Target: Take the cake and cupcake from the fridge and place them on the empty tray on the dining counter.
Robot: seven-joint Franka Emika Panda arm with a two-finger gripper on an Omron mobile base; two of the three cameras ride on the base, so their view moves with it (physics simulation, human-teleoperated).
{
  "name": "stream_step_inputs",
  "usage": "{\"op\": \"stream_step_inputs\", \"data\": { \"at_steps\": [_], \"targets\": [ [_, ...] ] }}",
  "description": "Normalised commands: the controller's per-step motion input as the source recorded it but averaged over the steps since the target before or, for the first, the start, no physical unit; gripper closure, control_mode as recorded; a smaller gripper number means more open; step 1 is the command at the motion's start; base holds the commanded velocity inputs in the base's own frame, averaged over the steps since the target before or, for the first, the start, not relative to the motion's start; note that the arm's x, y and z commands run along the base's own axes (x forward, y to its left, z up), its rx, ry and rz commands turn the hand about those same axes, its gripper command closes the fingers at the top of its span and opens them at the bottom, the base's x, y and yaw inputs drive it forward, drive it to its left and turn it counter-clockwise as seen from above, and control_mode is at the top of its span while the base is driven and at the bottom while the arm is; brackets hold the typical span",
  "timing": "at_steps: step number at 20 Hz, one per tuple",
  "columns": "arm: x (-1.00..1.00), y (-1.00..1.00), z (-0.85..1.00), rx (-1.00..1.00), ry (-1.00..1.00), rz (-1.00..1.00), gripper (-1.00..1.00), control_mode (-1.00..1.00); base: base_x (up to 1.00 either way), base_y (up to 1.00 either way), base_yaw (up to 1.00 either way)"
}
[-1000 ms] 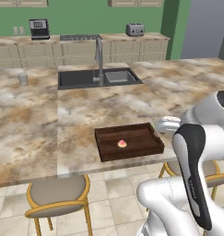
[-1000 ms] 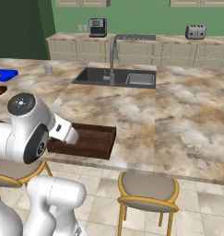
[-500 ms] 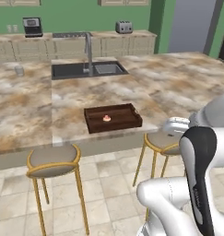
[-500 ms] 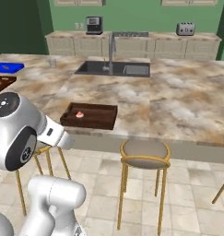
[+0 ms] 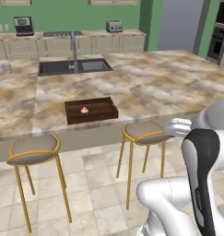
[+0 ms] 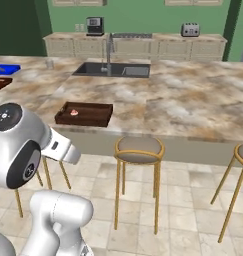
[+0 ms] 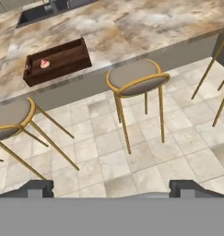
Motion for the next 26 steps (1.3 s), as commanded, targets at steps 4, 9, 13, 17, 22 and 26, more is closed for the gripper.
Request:
{"op": "stream_step_inputs", "data": {
  "at_steps": [4,9,13,17,22,26],
  "targets": [
    [0.00,0.00,0.00,0.00,0.00,0.00,-1.00,1.00,-0.09,-1.00,-0.03],
    [0.00,0.00,0.00,0.00,0.00,0.00,-1.00,1.00,0.17,-1.00,0.00],
    [0.00,0.00,0.00,0.00,0.00,0.00,-1.00,1.00,0.07,-1.00,-0.34],
    [0.00,0.00,0.00,0.00,0.00,0.00,-1.00,1.00,0.19,-0.74,-0.76],
    [0.00,0.00,0.00,0.00,0.00,0.00,-1.00,1.00,0.24,-0.39,-0.90],
    [0.00,0.00,0.00,0.00,0.00,0.00,-1.00,1.00,0.25,-0.35,-0.89]
  ]
}}
